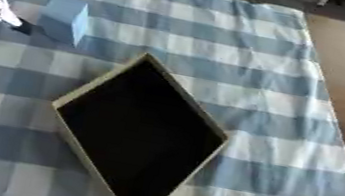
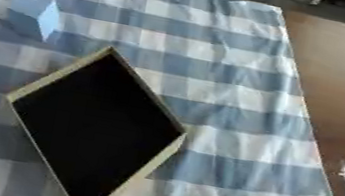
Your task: Pick up objects on the table and place them in the box.
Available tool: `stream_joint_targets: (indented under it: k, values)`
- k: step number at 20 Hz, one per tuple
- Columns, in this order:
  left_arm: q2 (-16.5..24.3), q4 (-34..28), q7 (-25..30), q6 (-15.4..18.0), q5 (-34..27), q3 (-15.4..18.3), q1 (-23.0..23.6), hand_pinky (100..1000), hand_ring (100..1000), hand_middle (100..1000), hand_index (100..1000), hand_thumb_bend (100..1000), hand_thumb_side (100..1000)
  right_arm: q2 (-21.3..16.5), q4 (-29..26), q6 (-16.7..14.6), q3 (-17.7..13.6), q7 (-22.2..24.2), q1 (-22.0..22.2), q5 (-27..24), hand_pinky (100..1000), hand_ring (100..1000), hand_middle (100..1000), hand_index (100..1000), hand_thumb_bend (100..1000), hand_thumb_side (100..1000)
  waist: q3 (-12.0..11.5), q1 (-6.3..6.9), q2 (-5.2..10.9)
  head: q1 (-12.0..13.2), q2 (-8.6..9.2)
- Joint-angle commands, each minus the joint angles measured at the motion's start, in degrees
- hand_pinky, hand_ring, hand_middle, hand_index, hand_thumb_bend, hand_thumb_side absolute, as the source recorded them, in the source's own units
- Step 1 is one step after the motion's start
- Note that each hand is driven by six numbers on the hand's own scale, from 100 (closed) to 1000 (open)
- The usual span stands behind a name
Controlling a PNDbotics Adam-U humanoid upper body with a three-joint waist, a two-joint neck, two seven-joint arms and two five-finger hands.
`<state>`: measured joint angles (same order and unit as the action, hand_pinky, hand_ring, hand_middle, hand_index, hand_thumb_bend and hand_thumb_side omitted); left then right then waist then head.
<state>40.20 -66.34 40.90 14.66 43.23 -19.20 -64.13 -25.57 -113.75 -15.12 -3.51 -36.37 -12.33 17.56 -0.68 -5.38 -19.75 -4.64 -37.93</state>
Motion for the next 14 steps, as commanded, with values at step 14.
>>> stream_joint_targets:
  k: [14]
  values:
    - [-0.38,0.89,1.68,0.01,2.09,1.44,-3.68,887,920,885,920,642,316,-0.74,-0.84,-0.06,-0.15,-0.36,-1.23,-0.39,768,811,715,869,100,894,1.96,0.72,-0.96,1.49,2.81]
